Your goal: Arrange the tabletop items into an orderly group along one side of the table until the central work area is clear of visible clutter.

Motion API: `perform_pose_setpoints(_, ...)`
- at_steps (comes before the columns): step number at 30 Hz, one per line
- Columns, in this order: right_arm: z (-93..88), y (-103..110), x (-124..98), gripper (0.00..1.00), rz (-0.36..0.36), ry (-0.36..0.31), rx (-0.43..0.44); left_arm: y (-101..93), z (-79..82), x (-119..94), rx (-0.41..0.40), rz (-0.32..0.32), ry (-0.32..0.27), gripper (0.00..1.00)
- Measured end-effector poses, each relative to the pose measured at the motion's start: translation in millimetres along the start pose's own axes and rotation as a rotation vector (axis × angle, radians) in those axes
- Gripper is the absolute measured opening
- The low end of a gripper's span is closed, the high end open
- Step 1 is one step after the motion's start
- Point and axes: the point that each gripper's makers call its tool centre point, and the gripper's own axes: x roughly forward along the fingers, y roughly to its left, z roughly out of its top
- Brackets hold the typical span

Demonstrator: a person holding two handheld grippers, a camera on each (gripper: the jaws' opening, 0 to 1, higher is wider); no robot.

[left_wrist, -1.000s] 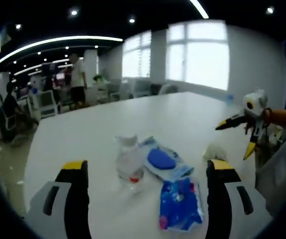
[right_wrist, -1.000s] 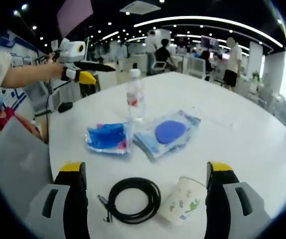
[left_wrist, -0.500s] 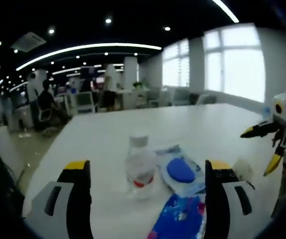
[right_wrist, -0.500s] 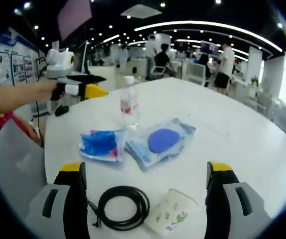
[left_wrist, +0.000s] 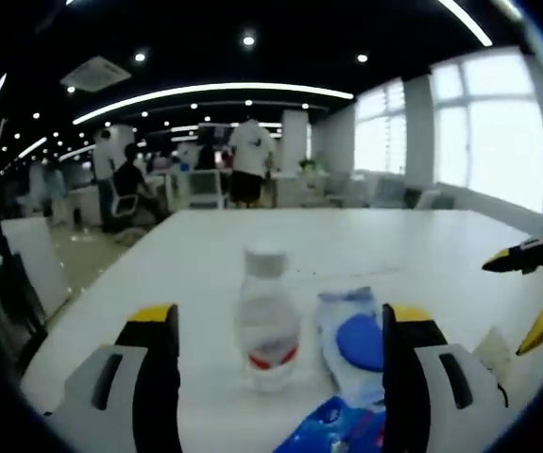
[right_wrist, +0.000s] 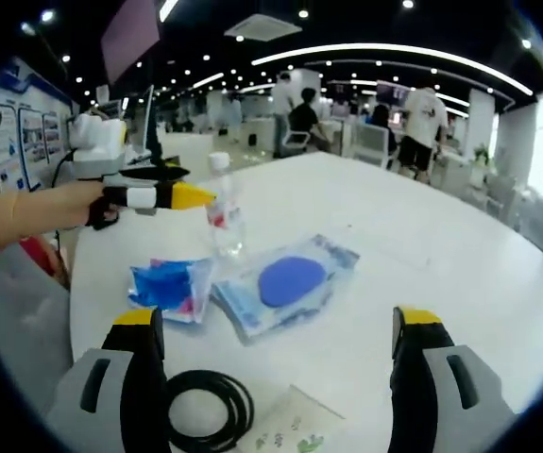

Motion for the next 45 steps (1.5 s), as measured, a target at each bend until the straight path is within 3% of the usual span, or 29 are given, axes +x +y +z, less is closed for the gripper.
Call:
perform_pose_setpoints(5, -0.1, -4, 5, 0.99, -0.008, -0.010, 0.021, 6.2, -9.4, 11, -0.015, 0.078, 0.004, 0.79)
perform_pose_setpoints(13, -3.0, -4, 10, 0.99, -0.001, -0.009, 0.030, 9.8, -12.6, 29, -0.039, 0.114, -0.019, 0.67)
perform_pose_setpoints(17, -3.8, -4, 11, 0.99, 0.002, -0.014, 0.040, 11.8, -17.3, 36, -0.047, 0.123, 0.000, 0.61)
perform_pose_setpoints(29, -7.4, 2, 12, 0.99, 0.002, -0.013, 0.042, 12.3, -22.5, 45, 0.008, 0.085, 0.031, 0.40)
perform_pose_setpoints(35, -12.6, 4, 11, 0.99, -0.001, -0.006, 0.058, 11.9, -22.0, 46, 0.022, 0.059, 0.035, 0.39)
perform_pose_setpoints(45, -15.7, 9, 11, 0.99, -0.005, -0.002, 0.057, 9.0, -18.0, 49, 0.087, -0.038, 0.021, 0.38)
